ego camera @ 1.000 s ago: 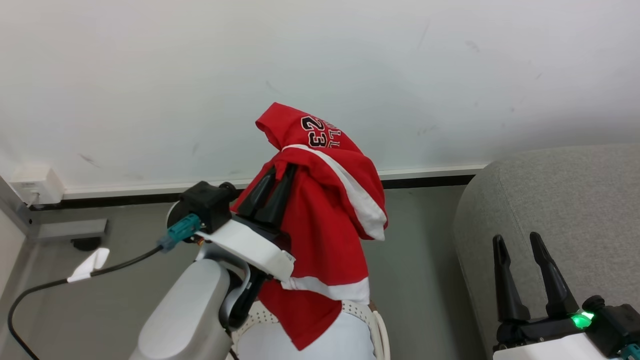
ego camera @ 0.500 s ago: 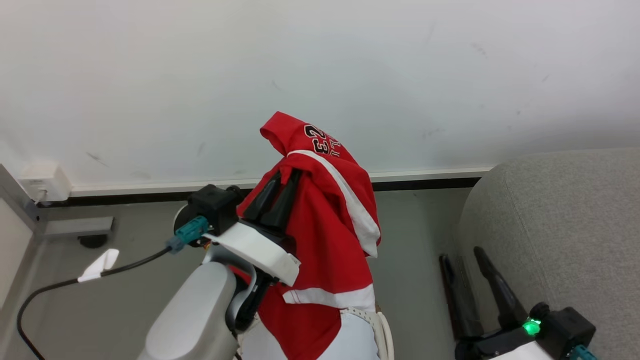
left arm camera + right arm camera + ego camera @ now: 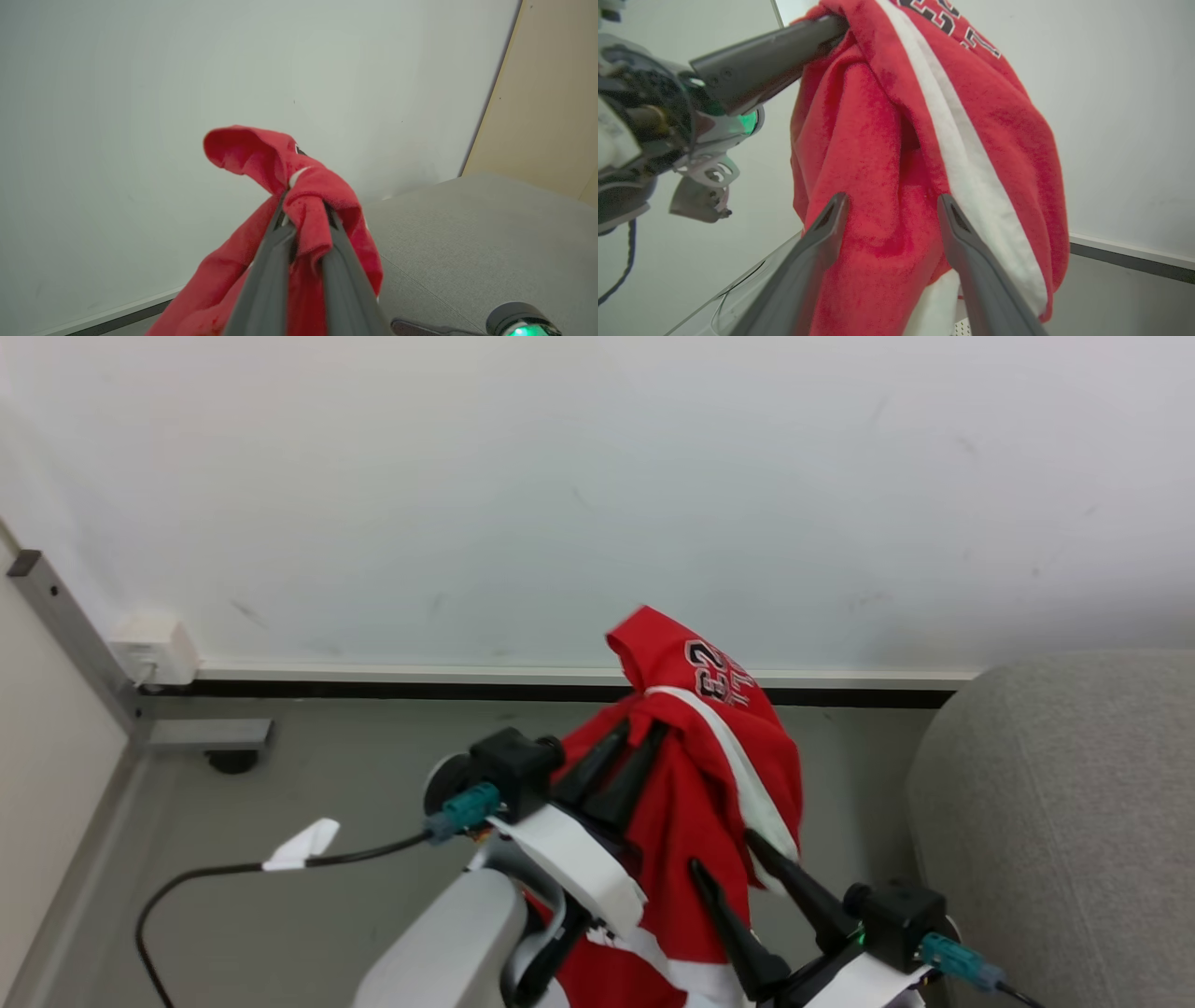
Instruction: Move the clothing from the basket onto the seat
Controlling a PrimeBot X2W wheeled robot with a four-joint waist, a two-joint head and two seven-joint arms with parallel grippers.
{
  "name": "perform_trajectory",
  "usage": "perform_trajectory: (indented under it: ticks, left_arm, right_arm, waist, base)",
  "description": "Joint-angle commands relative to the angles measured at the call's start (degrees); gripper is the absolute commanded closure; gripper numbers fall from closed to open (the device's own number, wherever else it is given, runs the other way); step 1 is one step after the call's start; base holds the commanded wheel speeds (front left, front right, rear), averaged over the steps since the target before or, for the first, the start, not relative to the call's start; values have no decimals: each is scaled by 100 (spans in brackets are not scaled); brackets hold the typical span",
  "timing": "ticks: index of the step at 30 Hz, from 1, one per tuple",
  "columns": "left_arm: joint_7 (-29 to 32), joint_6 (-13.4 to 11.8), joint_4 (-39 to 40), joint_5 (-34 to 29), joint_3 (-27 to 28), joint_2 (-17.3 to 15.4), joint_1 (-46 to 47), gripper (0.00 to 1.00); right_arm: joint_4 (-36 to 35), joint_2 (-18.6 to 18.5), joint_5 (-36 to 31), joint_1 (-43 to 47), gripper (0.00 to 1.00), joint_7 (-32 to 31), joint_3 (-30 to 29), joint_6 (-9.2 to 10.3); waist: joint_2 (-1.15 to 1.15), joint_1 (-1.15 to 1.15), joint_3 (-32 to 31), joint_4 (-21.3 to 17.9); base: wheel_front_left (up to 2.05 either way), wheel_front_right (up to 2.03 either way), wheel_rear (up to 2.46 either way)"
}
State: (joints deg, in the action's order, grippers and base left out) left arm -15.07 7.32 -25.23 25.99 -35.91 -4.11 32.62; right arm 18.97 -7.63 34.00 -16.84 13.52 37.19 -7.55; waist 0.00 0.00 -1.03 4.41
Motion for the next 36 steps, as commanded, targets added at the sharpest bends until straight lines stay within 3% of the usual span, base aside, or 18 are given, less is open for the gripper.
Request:
perform_trajectory:
  ticks: [1,13,18,23,24,25,26,27,36]
  left_arm:
    - [-15,16,0,15,-81,30,-43,100]
    - [-15,21,15,354,-1119,105,-44,100]
    - [-15,21,-1,512,-1361,114,1,100]
    - [-15,21,-28,591,-1451,117,24,100]
    - [-15,21,-25,609,-1464,118,30,100]
    - [-15,21,-25,610,-1469,118,44,100]
    - [-15,21,-28,630,-1472,117,55,100]
    - [-15,21,-30,642,-1468,118,61,100]
    - [-16,-12,-71,670,-1214,76,148,100]
  right_arm:
    - [134,-23,71,-121,0,13,138,12]
    - [1800,145,665,-814,0,92,1170,12]
    - [2354,216,640,-1078,0,171,1137,12]
    - [2296,284,350,-1195,0,168,768,12]
    - [2259,294,274,-1185,3,169,703,12]
    - [2214,306,211,-1158,54,168,653,12]
    - [2162,314,168,-1126,92,169,608,12]
    - [2123,317,128,-1087,100,169,577,12]
    - [1944,273,-31,-956,100,161,537,12]
  waist:
    - [0,0,-17,115]
    - [0,0,-108,665]
    - [0,0,-126,792]
    - [0,0,-135,814]
    - [0,0,-134,812]
    - [0,0,-133,807]
    - [0,0,-131,801]
    - [0,0,-128,794]
    - [0,0,-55,673]
  base:
    - [0,0,0]
    - [0,0,0]
    - [0,0,0]
    - [0,0,0]
    - [0,0,0]
    - [0,0,0]
    - [0,0,0]
    - [0,0,0]
    - [0,0,0]
